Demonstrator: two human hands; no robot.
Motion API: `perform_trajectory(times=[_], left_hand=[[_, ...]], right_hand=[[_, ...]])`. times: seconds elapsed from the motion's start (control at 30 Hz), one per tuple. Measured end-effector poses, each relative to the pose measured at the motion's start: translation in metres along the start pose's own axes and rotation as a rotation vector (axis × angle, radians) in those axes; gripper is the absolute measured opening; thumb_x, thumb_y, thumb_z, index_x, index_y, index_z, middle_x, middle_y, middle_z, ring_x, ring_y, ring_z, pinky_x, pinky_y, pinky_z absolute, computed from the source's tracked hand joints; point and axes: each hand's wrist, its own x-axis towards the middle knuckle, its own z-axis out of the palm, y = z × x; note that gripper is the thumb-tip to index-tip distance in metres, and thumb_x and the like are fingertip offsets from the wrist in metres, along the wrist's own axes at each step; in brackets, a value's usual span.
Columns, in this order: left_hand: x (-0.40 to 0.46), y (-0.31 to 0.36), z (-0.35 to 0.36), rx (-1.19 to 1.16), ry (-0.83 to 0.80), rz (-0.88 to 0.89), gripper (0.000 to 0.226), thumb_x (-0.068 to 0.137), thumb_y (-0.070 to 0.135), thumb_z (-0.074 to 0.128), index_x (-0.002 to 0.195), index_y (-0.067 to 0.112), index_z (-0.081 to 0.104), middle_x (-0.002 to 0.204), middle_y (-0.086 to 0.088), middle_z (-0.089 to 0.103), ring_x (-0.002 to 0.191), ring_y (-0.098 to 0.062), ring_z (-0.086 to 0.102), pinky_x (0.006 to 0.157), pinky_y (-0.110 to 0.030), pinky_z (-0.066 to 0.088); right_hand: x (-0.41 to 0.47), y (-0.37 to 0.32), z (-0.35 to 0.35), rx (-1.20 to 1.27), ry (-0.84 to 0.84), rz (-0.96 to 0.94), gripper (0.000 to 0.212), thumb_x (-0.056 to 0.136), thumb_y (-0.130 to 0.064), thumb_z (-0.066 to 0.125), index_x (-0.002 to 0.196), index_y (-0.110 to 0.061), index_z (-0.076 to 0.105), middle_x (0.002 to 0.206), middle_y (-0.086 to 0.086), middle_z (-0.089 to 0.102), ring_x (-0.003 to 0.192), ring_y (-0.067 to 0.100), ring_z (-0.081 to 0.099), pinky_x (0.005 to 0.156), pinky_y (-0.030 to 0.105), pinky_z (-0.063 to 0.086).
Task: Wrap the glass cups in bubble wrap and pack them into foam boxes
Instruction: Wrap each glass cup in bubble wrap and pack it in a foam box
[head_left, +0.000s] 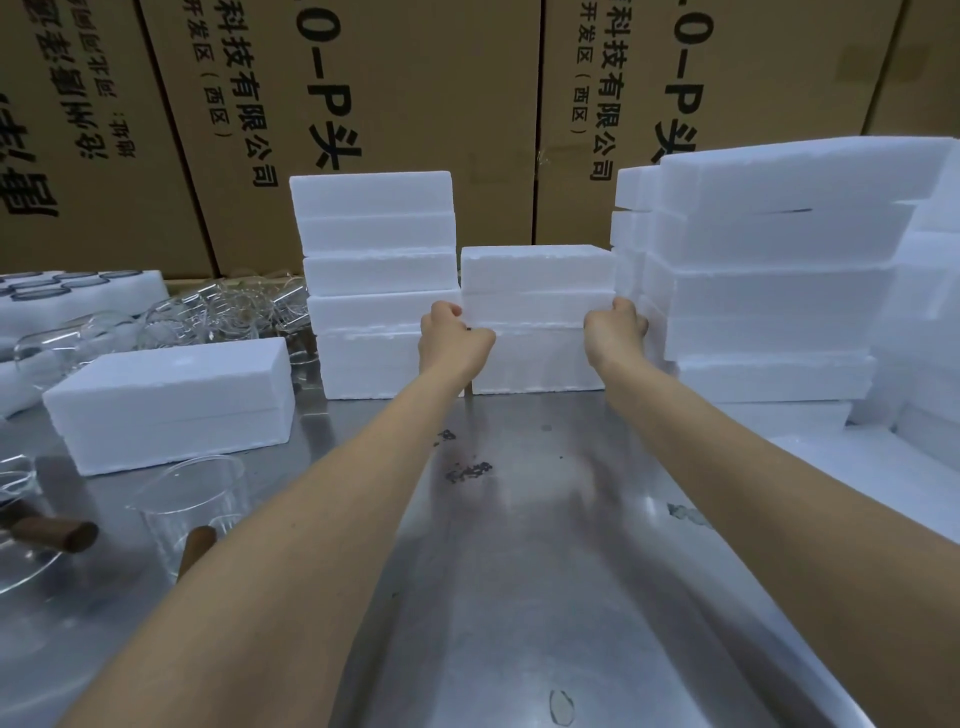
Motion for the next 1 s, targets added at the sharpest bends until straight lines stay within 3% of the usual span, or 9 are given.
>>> perform_trajectory(times=[0.17,0.3,0.43,0.5,0.6,0.77,0.9,1.0], left_hand=[[-0.007,0.002,-0.004,-0.083,0.039,0.007,0.052,0.089,0.013,0.057,0.136,0.010,0.036,0.132,-0.006,0.038,0.100,-0.017,0.045,0.080,-0.028,0.037],[-0.014,0.002,-0.009,-0.120,0.055,0.025,0.049,0.090,0.014,0.056,0.136,0.011,0.038,0.135,-0.005,0.038,0.100,-0.014,0.043,0.078,-0.024,0.035],[-0.026,0.007,-0.013,-0.139,0.046,0.048,0.048,0.091,0.015,0.056,0.135,0.013,0.039,0.134,-0.003,0.039,0.099,-0.012,0.043,0.067,-0.016,0.033],[-0.034,0.008,-0.016,-0.150,0.045,0.050,0.047,0.091,0.016,0.056,0.134,0.013,0.039,0.134,-0.002,0.040,0.095,-0.010,0.044,0.060,-0.013,0.031],[-0.048,0.010,-0.021,-0.174,0.043,0.038,0.046,0.090,0.015,0.057,0.133,0.014,0.040,0.133,0.000,0.042,0.090,-0.006,0.045,0.058,-0.013,0.031],[-0.080,0.013,-0.035,-0.159,0.048,0.057,0.046,0.090,0.014,0.058,0.133,0.014,0.042,0.132,0.000,0.044,0.101,-0.012,0.044,0.077,-0.023,0.035],[-0.109,0.003,-0.045,-0.103,0.009,0.060,0.046,0.089,0.012,0.059,0.132,0.013,0.043,0.131,-0.001,0.044,0.101,-0.012,0.046,0.074,-0.020,0.036],[-0.131,-0.007,-0.050,-0.064,-0.032,0.041,0.046,0.089,0.009,0.059,0.132,0.011,0.042,0.131,-0.003,0.043,0.099,-0.012,0.045,0.057,-0.004,0.035]], right_hand=[[-0.010,-0.003,0.000,0.091,0.019,-0.024,0.052,0.090,-0.004,0.030,0.141,-0.015,0.026,0.142,0.003,0.024,0.095,0.020,0.041,0.073,0.029,0.035],[-0.021,-0.004,-0.003,0.129,0.031,-0.038,0.051,0.089,-0.003,0.033,0.138,-0.016,0.027,0.138,0.002,0.025,0.074,0.008,0.038,0.064,0.024,0.036],[-0.035,-0.003,-0.012,0.092,0.045,-0.041,0.058,0.089,-0.002,0.034,0.144,-0.017,0.023,0.145,0.001,0.022,0.086,0.015,0.042,0.051,0.020,0.031],[-0.044,-0.003,-0.018,0.086,0.044,-0.055,0.058,0.090,-0.002,0.035,0.145,-0.017,0.022,0.145,0.000,0.022,0.079,0.012,0.040,0.051,0.019,0.034],[-0.059,-0.004,-0.027,0.083,0.020,-0.097,0.058,0.091,-0.003,0.036,0.145,-0.019,0.022,0.143,-0.002,0.022,0.072,0.005,0.037,0.056,0.020,0.039],[-0.090,-0.003,-0.044,0.108,-0.025,-0.139,0.058,0.090,-0.004,0.037,0.143,-0.021,0.023,0.139,-0.003,0.023,0.080,0.003,0.043,0.063,0.023,0.041],[-0.117,0.014,-0.055,0.128,-0.052,-0.128,0.051,0.092,-0.006,0.041,0.139,-0.021,0.028,0.134,-0.004,0.026,0.089,0.004,0.045,0.075,0.024,0.041],[-0.136,0.030,-0.058,0.084,-0.050,-0.089,0.047,0.094,-0.008,0.042,0.138,-0.018,0.030,0.137,-0.001,0.027,0.109,0.012,0.040,0.096,0.035,0.041]])
